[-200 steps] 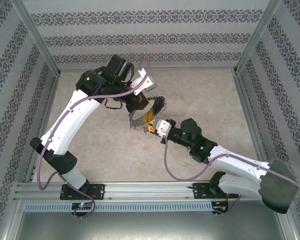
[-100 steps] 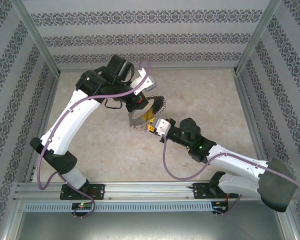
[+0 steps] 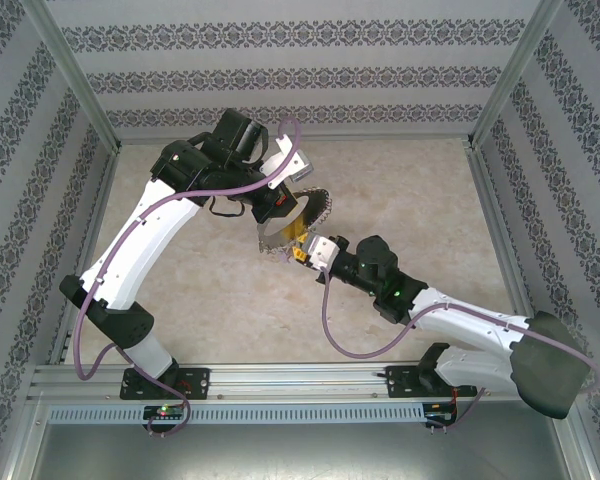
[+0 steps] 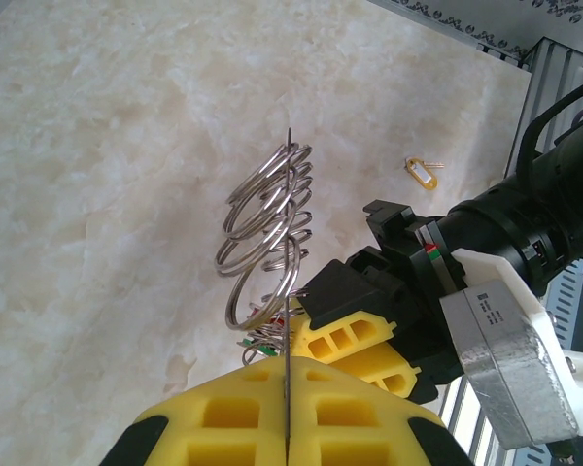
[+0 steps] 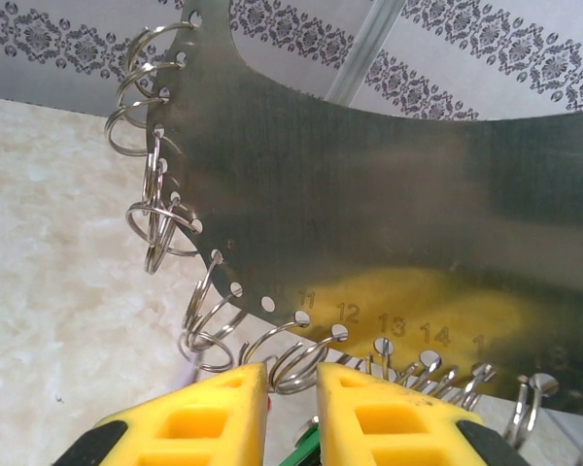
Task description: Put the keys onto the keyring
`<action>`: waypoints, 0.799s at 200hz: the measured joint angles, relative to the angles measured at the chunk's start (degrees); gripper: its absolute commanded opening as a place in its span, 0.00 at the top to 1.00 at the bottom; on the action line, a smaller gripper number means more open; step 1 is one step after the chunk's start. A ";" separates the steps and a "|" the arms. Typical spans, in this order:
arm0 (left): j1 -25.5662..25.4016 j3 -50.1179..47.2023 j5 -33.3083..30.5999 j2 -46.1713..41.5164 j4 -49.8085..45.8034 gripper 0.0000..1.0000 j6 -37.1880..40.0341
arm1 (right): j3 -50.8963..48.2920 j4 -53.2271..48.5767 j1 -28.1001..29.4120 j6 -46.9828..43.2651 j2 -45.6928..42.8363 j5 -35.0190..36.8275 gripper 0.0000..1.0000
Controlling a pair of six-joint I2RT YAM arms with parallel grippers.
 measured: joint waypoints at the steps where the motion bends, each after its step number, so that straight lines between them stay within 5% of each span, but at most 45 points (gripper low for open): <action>1: 0.00 0.00 0.00 0.00 0.00 1.00 -0.02 | 0.00 0.04 0.00 0.00 0.02 0.02 0.79; 43: 0.00 0.00 -0.39 -0.02 0.61 1.00 0.00 | 0.00 1.22 0.74 0.22 0.59 1.53 0.74; 160: 0.00 -0.74 -0.87 -1.40 2.10 1.00 -0.02 | 0.00 3.74 1.51 0.26 0.83 6.73 0.83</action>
